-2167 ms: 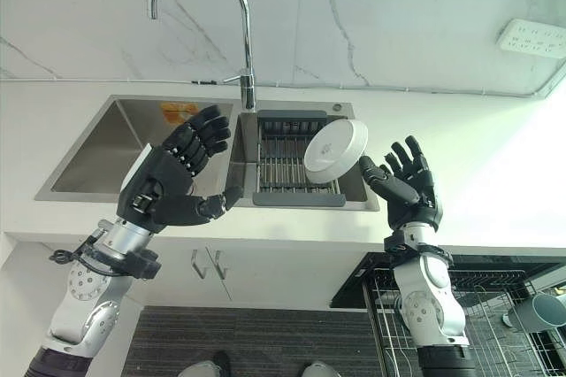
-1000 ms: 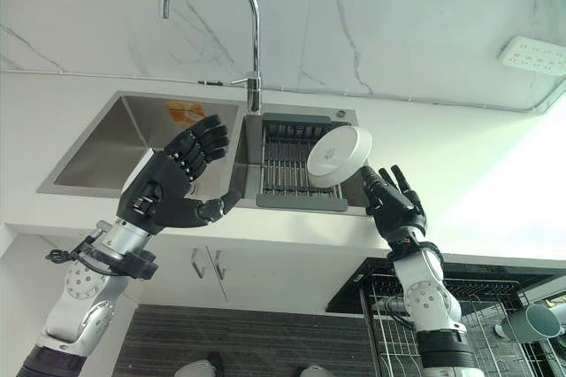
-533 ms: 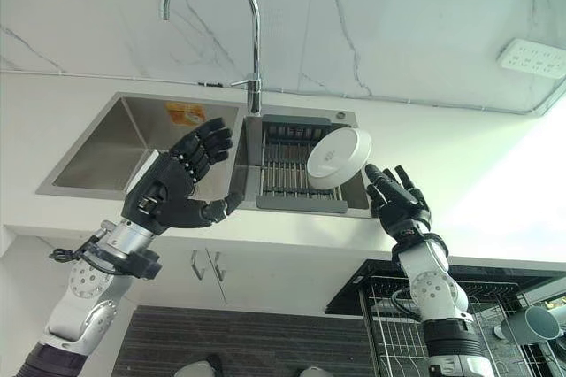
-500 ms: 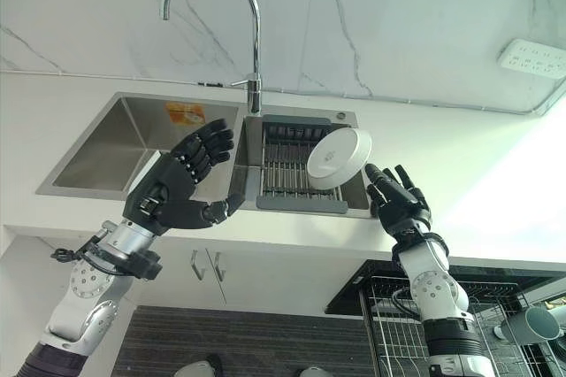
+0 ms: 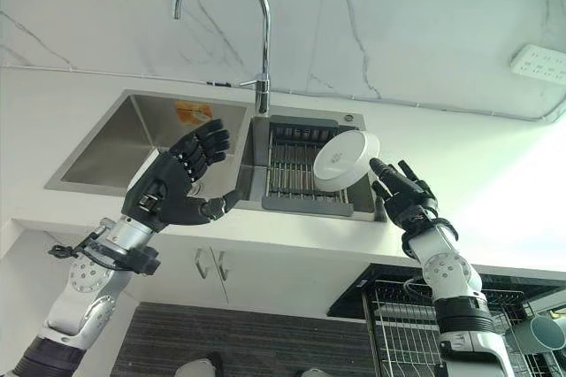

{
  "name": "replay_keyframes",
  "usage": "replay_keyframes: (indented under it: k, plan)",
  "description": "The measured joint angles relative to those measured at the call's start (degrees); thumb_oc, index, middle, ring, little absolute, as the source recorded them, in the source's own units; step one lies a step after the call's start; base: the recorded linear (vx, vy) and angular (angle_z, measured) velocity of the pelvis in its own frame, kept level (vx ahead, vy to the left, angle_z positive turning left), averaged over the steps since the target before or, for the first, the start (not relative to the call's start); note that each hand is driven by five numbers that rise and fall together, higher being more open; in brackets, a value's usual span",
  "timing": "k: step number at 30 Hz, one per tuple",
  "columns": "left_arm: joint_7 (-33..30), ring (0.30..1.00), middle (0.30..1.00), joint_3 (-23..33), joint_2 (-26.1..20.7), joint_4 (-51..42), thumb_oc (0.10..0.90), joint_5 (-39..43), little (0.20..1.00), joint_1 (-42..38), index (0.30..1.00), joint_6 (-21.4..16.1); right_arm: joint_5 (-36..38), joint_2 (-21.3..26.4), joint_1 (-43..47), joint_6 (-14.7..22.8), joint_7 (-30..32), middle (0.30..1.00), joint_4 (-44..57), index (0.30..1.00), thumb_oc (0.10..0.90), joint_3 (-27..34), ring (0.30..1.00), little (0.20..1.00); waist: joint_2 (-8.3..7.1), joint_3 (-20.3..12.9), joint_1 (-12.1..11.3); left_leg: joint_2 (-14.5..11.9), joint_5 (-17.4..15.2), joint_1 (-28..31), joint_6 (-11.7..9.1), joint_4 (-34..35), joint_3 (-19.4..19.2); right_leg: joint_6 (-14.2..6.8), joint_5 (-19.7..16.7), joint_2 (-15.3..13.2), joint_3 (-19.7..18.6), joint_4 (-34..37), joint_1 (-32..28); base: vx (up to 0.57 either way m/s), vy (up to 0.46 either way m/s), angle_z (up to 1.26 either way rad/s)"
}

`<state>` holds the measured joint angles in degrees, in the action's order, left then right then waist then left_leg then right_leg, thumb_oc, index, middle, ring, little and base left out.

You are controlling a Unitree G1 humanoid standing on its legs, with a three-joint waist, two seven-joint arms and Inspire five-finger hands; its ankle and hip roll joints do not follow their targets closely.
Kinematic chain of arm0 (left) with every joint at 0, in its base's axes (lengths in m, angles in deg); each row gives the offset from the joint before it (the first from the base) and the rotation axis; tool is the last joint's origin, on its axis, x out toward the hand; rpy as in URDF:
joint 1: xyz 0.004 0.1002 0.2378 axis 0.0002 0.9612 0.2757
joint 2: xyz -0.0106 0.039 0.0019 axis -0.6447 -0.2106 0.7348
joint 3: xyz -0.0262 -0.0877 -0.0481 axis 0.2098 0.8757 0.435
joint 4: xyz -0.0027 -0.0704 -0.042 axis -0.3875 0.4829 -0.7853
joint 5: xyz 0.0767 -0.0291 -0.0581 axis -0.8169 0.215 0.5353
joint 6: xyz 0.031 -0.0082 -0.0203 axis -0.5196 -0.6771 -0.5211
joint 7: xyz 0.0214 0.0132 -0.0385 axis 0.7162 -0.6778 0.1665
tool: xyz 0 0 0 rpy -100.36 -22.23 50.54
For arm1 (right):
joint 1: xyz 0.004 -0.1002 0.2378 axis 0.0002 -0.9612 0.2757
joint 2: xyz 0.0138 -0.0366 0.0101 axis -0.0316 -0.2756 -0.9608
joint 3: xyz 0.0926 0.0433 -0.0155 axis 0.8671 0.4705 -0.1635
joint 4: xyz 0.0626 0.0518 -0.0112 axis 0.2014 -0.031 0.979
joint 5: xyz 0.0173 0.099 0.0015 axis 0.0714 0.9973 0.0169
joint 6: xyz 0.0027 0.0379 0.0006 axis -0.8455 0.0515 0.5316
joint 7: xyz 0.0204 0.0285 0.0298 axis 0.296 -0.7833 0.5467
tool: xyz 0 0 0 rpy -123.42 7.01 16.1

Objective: Place the dishes in the dishwasher.

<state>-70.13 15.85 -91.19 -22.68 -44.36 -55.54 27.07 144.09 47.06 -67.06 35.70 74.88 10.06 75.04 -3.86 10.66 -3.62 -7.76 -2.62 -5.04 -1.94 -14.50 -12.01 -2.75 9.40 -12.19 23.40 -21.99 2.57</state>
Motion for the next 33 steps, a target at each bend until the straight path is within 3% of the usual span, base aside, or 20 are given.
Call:
replay_keyframes:
  k: [10,33]
  plan:
    - [-0.09,0.900,0.900,-1.78,-0.57,1.20,0.800,2.18,0.900,-0.44,0.900,0.38,1.04,3.04,5.31,-1.68,-5.67,0.900,-10.75,0.900,0.800,-0.27,0.900,0.900,1.09,0.13,-1.53,0.68,0.23,1.11,0.13,0.91,1.16,-0.08,0.18,-0.30,0.92,0.37,-1.78,0.01,0.002,0.06]
    - [-1.45,0.900,0.900,-1.79,-2.03,1.21,0.800,4.26,0.900,-0.48,0.900,0.41,1.05,3.77,8.07,-3.57,-10.12,0.900,-15.12,0.900,0.800,-2.77,0.900,0.900,1.79,0.09,-3.48,1.01,0.80,1.21,-0.10,1.25,2.78,-0.03,0.57,-0.45,2.59,0.52,-3.00,0.00,0.005,0.03]
